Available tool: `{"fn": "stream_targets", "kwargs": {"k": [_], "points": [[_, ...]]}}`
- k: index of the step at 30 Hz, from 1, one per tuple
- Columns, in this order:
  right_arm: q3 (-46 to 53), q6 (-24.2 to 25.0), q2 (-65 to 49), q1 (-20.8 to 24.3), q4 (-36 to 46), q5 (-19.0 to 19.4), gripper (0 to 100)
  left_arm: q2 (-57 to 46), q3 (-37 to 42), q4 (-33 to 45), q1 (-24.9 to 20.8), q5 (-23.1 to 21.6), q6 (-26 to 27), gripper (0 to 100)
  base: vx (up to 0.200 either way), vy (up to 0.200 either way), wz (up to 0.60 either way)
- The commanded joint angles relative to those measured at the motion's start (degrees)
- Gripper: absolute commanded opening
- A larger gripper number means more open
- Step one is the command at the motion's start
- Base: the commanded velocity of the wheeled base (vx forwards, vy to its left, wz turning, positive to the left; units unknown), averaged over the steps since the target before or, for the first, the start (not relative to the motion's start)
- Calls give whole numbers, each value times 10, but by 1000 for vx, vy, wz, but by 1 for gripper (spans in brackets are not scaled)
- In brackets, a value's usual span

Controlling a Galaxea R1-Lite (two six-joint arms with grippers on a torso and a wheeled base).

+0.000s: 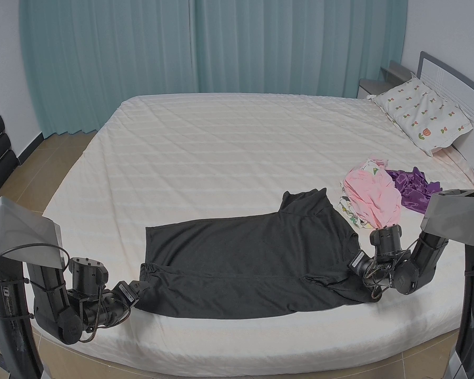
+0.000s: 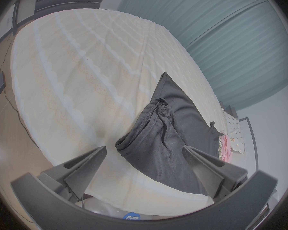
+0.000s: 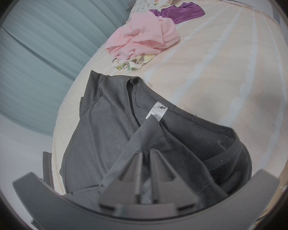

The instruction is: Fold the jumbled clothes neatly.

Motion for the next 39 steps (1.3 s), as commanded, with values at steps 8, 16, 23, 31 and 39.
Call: {"fn": "stream_targets", "kwargs": {"k": [8,16,23,31,39], "points": [[59,0,-85,0,1,9,0,1,1,0,0,0,1,100,0,0,0],[76,-1,-165,1,55,33,0,1,1,0,0,0,2,100,0,0,0],[74,-1,-210,9,124,40,0,1,0,0,0,0,2,100,0,0,0],[78,-6,-234,9,172,40,0,1,0,0,0,0,2,100,0,0,0],[135,-102,-214,10,181,40,100,1,0,0,0,0,1,100,0,0,0]]}}
